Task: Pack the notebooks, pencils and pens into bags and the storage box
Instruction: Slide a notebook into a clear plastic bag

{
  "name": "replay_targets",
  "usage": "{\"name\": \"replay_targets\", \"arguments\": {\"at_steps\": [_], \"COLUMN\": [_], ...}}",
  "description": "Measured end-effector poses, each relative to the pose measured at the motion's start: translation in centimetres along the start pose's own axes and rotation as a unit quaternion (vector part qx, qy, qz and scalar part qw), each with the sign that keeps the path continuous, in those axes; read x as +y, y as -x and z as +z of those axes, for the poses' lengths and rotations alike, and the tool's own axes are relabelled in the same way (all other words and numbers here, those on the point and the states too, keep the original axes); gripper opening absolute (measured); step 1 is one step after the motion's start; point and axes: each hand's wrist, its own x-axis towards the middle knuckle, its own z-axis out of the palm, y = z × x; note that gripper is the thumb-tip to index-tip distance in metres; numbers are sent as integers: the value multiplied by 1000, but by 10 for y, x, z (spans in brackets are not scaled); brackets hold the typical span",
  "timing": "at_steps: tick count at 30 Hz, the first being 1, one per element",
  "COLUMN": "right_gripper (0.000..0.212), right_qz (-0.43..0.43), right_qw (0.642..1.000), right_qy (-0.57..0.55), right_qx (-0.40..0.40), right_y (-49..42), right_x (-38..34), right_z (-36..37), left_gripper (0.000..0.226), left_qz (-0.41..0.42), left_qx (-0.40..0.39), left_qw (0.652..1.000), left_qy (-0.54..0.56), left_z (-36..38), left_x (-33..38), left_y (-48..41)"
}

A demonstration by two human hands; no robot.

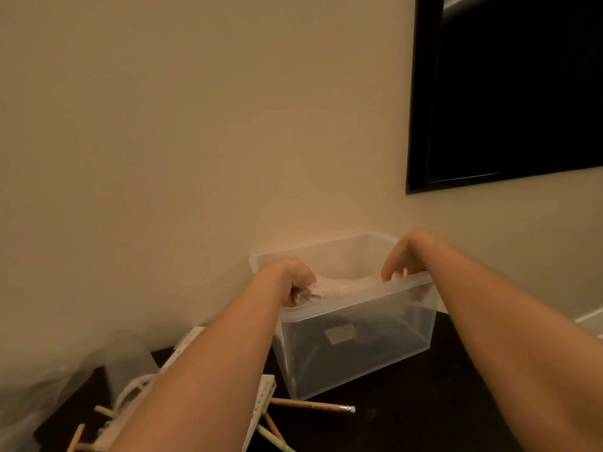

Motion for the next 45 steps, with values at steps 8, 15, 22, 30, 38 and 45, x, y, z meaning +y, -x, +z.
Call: {"name": "replay_targets", "arguments": {"at_steps": [8,15,22,30,38,45], "right_gripper": [34,35,33,42,37,32], "right_qz": [47,56,38,-100,-210,-320], "right_qw": [993,990,992,985,966,936], "right_qy": [108,130,122,7,-11,24], "right_qx": [0,-3,16,143,148,144], "right_y": [-12,-17,-10,31,113,184], "right_x": [-3,-1,0,-17,-50,-74], "right_z": [10,12,17,17,29,89], "left_gripper": [46,58,48,23,38,39], "left_qz": [-24,-52,76,223,234,262], "left_qx": [-6,-12,77,112,140,184], "left_qw": [939,938,977,966,942,907], "left_qy": [-344,-342,-184,-66,-197,-272], "left_z": [11,15,7,-16,-52,-61], "left_x": [9,9,-1,-1,-14,-62], "left_y": [10,3,1,39,119,213]}}
